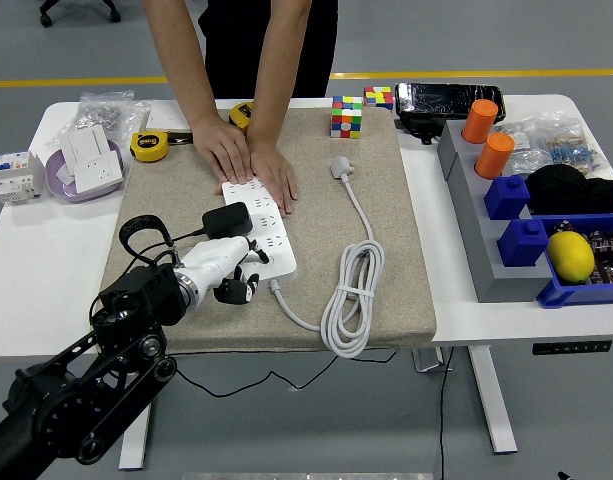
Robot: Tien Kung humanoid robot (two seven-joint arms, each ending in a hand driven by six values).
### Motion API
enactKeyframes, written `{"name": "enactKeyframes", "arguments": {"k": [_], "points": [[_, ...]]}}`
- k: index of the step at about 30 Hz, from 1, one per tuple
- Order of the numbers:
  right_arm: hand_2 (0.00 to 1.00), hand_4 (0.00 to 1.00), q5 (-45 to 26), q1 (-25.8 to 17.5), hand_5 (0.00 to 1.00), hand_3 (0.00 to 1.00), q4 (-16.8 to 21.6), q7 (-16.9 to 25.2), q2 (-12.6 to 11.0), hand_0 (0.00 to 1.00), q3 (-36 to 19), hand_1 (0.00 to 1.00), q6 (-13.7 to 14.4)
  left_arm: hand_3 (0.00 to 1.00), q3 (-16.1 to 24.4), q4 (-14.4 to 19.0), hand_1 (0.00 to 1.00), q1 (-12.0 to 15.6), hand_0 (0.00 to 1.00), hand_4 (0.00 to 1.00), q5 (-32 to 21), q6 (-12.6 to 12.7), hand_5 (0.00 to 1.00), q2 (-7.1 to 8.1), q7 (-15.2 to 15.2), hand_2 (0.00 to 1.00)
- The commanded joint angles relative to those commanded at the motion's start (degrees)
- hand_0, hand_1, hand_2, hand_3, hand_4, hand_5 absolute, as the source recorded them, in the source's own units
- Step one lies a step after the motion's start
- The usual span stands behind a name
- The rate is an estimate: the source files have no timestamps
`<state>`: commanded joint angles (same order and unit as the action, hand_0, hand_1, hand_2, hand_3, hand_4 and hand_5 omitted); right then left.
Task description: Pick up the plug,place it near the board,insert it into the board,press the button
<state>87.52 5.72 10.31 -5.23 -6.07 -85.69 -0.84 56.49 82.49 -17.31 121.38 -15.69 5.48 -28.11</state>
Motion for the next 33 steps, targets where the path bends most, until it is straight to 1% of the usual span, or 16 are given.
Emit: {"name": "enactKeyframes", "arguments": {"k": [16, 21, 29, 32, 33], "points": [[0.740, 0.998, -0.1, 0.0, 0.885, 0.773, 0.0, 0.0, 0.0, 0.840, 0.0, 0.752, 0.0, 0.743, -0.1, 0.3, 0.039, -0.3, 0.165, 0.424, 0.6, 1.2, 0.071, -0.45, 0.5, 0.158], [0.740, 0.998, -0.2, 0.1, 0.885, 0.773, 0.0, 0.0, 0.0, 0.840, 0.1, 0.753, 0.0, 0.742, -0.1, -0.1, 0.039, -0.3, 0.165, 0.424, 1.4, 1.0, 0.067, -0.66, 0.2, 0.158], [0.740, 0.998, -0.2, 0.2, 0.885, 0.773, 0.0, 0.0, 0.0, 0.840, -0.1, 0.753, 0.1, 0.733, 0.1, -0.8, 0.039, -0.6, 0.165, 0.422, 1.9, 0.6, 0.063, -0.39, 0.0, 0.158], [0.740, 0.998, -0.3, 0.2, 0.885, 0.773, 0.0, 0.0, 0.0, 0.840, 0.0, 0.753, 0.1, 0.733, 0.1, -1.1, 0.039, -0.6, 0.165, 0.422, 2.0, 0.1, 0.063, -0.40, -0.2, 0.158], [0.740, 0.998, -0.3, 0.3, 0.885, 0.773, 0.0, 0.0, 0.0, 0.840, -0.1, 0.753, 0.1, 0.718, 0.1, -1.2, 0.039, -0.7, 0.165, 0.416, 2.0, -0.3, 0.066, -0.39, -0.4, 0.158]]}}
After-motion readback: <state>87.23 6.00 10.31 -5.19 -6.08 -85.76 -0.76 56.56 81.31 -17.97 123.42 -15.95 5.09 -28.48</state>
